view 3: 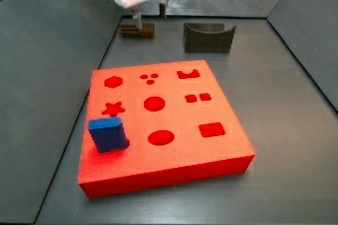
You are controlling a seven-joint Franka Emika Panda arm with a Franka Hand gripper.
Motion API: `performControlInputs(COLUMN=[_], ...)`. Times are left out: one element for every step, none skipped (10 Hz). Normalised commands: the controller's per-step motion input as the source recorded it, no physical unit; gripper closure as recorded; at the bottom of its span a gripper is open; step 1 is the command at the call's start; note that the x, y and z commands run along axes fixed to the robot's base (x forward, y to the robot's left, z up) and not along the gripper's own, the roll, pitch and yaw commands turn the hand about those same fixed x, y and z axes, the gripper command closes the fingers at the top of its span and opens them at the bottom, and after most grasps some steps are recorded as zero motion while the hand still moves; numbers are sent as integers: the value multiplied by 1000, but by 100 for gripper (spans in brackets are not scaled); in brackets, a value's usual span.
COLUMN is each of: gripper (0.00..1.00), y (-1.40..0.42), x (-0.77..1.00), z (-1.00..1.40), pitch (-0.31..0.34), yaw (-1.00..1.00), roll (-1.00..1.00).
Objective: Pick up the 3 prong object. Move up. Place the 3 prong object on the fixture. Regrasp the 3 prong object. Move to above the board. Insert the 3 prong object.
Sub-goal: Pick up the 3 prong object.
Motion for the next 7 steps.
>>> performControlInputs(gripper=[0, 0, 0, 0, 0, 0, 0], y=[3, 3, 37, 369, 631, 289, 0], x=[-46, -60, -160, -403, -574, -340, 0], z=[-757, -769, -843, -689, -457, -126, 0], pitch=[-34, -43, -107, -106, -67, -43, 0], yaw=[1000, 1000, 1000, 720, 494, 274, 14], roll=[0, 0, 0, -10, -114, -70, 0])
